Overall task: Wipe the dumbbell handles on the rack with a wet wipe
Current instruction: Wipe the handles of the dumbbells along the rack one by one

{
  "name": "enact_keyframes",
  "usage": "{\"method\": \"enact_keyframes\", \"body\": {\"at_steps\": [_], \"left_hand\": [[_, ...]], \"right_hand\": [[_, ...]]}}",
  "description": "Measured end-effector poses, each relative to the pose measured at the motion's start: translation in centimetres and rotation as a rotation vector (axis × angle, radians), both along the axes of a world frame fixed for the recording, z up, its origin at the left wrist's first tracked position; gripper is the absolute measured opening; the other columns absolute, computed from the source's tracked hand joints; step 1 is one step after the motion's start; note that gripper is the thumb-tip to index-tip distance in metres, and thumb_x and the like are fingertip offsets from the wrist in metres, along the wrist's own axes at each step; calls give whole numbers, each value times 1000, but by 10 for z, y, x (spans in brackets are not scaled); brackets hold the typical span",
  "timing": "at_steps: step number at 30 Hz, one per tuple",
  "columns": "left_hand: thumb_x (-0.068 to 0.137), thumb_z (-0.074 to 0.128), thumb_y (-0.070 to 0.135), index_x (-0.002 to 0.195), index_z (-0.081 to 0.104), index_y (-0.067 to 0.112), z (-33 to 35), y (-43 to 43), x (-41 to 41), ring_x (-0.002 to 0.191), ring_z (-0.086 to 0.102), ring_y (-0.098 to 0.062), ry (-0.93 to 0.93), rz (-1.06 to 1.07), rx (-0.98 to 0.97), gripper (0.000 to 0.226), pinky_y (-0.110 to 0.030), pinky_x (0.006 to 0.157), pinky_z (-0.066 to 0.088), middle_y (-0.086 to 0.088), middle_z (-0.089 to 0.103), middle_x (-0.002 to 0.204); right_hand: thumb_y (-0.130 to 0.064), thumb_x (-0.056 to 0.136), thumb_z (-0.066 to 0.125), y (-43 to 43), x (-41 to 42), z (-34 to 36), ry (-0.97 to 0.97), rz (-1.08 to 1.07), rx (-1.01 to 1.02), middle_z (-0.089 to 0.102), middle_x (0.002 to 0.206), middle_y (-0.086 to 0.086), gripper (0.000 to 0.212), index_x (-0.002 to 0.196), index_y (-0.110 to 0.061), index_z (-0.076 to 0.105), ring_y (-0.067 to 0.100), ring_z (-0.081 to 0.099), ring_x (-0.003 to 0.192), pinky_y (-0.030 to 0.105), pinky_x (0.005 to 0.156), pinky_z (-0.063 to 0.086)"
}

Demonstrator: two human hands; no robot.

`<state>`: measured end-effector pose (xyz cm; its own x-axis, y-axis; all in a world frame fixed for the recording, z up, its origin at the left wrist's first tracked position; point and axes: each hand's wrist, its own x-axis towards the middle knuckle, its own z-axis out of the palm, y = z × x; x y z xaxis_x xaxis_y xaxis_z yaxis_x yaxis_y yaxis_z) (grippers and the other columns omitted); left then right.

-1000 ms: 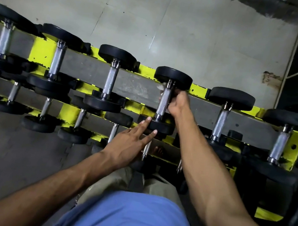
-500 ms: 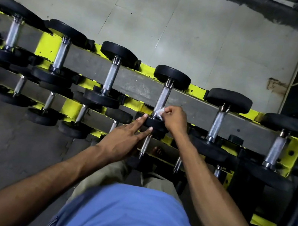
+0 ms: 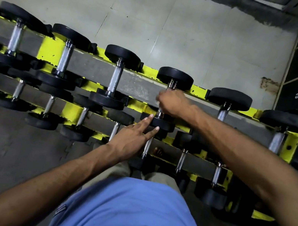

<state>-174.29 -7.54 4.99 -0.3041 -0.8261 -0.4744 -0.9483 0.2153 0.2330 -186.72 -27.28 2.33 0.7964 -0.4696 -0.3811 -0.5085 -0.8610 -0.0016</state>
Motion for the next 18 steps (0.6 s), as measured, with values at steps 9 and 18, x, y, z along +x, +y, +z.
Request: {"method": "enact_keyframes", "body": {"at_steps": [9,18], "left_hand": [[97,57,1,169,5,25,1,1,2,162,4,-32,0,-18,-2,92,-47,121,36,-20,-22,171],[99,58,3,169,4,25,6,-1,8,162,7,-32,9,-47,3,91,-46,120,38,-19,-25,170]], "right_hand": [[-19,95,57,10,36,16,340,-123,274,68,91,4,13,84,-13,62,19,62,69,26,53,41],[-22,89,62,18,4,12,-62,-107,220,56,87,-5,6,85,-24,58,17,58,75,27,57,39]]}}
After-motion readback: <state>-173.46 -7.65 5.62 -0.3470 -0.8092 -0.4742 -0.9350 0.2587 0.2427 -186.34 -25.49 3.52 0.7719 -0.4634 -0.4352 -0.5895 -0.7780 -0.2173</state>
